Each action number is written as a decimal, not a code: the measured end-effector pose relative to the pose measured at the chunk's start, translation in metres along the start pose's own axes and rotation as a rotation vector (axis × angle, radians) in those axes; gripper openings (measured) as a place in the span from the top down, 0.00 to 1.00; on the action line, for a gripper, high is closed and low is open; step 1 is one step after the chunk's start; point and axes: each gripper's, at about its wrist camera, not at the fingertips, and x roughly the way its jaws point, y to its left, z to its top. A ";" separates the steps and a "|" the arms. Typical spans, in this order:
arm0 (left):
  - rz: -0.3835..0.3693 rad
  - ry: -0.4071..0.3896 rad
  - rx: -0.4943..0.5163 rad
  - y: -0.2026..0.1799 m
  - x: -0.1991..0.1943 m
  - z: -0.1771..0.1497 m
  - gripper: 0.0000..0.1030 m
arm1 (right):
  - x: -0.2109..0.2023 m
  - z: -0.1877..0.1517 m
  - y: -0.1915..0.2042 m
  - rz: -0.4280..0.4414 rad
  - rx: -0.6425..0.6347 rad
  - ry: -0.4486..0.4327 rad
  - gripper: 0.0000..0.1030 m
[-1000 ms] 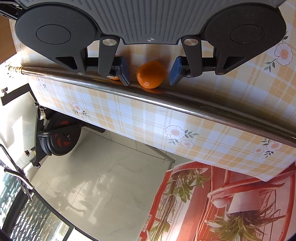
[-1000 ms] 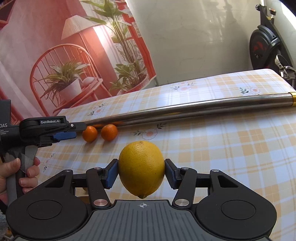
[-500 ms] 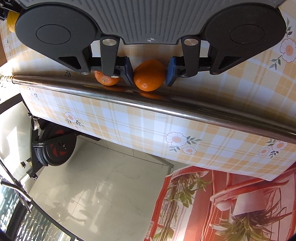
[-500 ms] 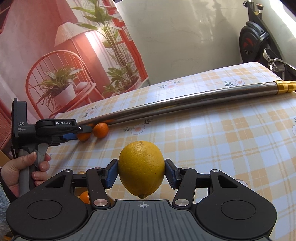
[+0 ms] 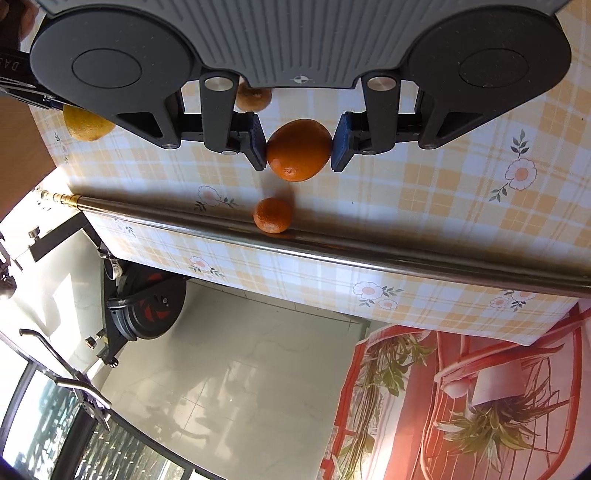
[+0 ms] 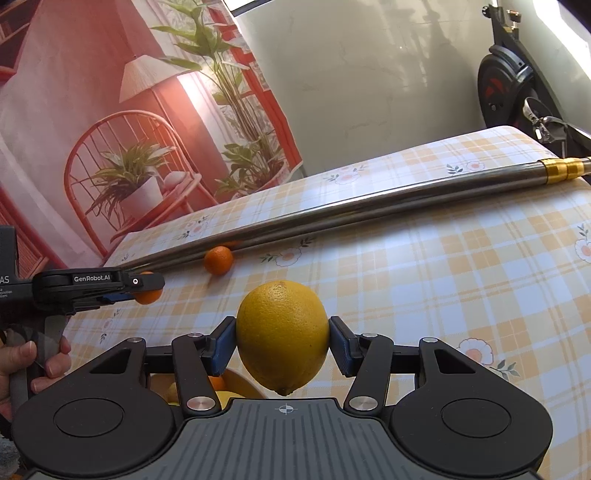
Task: Organize fruits
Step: 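Carry the orange and lemon over the cream plate with both tools, then lower the orange and lemon into the plate and open both tools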
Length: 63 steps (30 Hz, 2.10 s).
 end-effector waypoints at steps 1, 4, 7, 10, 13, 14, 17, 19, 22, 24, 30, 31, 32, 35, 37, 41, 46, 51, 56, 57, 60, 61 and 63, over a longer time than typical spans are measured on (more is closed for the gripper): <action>-0.009 0.005 -0.006 -0.001 -0.006 -0.007 0.61 | -0.003 -0.002 0.003 0.003 -0.010 -0.003 0.52; -0.005 0.024 0.001 -0.006 -0.027 -0.031 0.61 | -0.010 -0.009 0.011 0.020 -0.042 -0.006 0.52; 0.003 0.028 0.023 -0.011 -0.044 -0.046 0.61 | -0.014 -0.017 0.022 0.037 -0.073 0.003 0.52; -0.014 0.026 0.039 -0.018 -0.058 -0.057 0.61 | -0.022 -0.020 0.030 0.056 -0.091 -0.002 0.52; -0.038 0.035 0.066 -0.026 -0.065 -0.065 0.61 | -0.031 -0.021 0.036 0.069 -0.098 -0.016 0.52; -0.042 0.040 0.076 -0.028 -0.067 -0.068 0.61 | -0.033 -0.021 0.038 0.071 -0.101 -0.020 0.52; -0.049 0.064 0.087 -0.035 -0.070 -0.080 0.61 | -0.040 -0.021 0.042 0.078 -0.106 -0.029 0.52; -0.052 0.092 0.095 -0.038 -0.072 -0.087 0.61 | -0.046 -0.024 0.045 0.081 -0.113 -0.033 0.52; -0.058 0.107 0.133 -0.044 -0.080 -0.097 0.61 | -0.051 -0.028 0.048 0.084 -0.117 -0.028 0.52; -0.067 0.106 0.148 -0.046 -0.083 -0.099 0.61 | -0.054 -0.033 0.049 0.085 -0.120 -0.021 0.52; -0.086 0.144 0.151 -0.050 -0.087 -0.108 0.61 | -0.063 -0.042 0.052 0.089 -0.117 -0.004 0.52; -0.088 0.155 0.149 -0.049 -0.086 -0.109 0.61 | -0.064 -0.043 0.053 0.090 -0.118 -0.002 0.52; -0.091 0.165 0.146 -0.049 -0.085 -0.110 0.61 | -0.065 -0.044 0.054 0.091 -0.121 0.001 0.52; -0.099 0.181 0.138 -0.047 -0.082 -0.112 0.61 | -0.069 -0.046 0.058 0.095 -0.132 0.004 0.52; -0.099 0.193 0.138 -0.045 -0.079 -0.113 0.61 | -0.071 -0.048 0.061 0.096 -0.142 0.008 0.52; -0.076 0.219 0.137 -0.041 -0.066 -0.114 0.61 | -0.072 -0.051 0.065 0.096 -0.158 0.016 0.52; -0.036 0.198 0.168 -0.038 -0.058 -0.115 0.61 | -0.070 -0.054 0.071 0.095 -0.178 0.033 0.52; -0.009 0.155 0.192 -0.038 -0.055 -0.115 0.61 | -0.064 -0.057 0.072 0.100 -0.197 0.056 0.52; -0.007 0.139 0.193 -0.038 -0.059 -0.115 0.60 | -0.058 -0.060 0.074 0.122 -0.212 0.087 0.52; -0.009 0.125 0.188 -0.037 -0.062 -0.115 0.60 | -0.056 -0.061 0.075 0.126 -0.215 0.094 0.52; -0.029 0.084 0.161 -0.033 -0.072 -0.115 0.60 | -0.053 -0.062 0.077 0.134 -0.225 0.109 0.52; -0.038 0.069 0.147 -0.031 -0.075 -0.114 0.60 | -0.052 -0.063 0.077 0.135 -0.227 0.112 0.52; -0.035 0.049 0.124 -0.028 -0.079 -0.114 0.60 | -0.050 -0.064 0.078 0.136 -0.230 0.122 0.52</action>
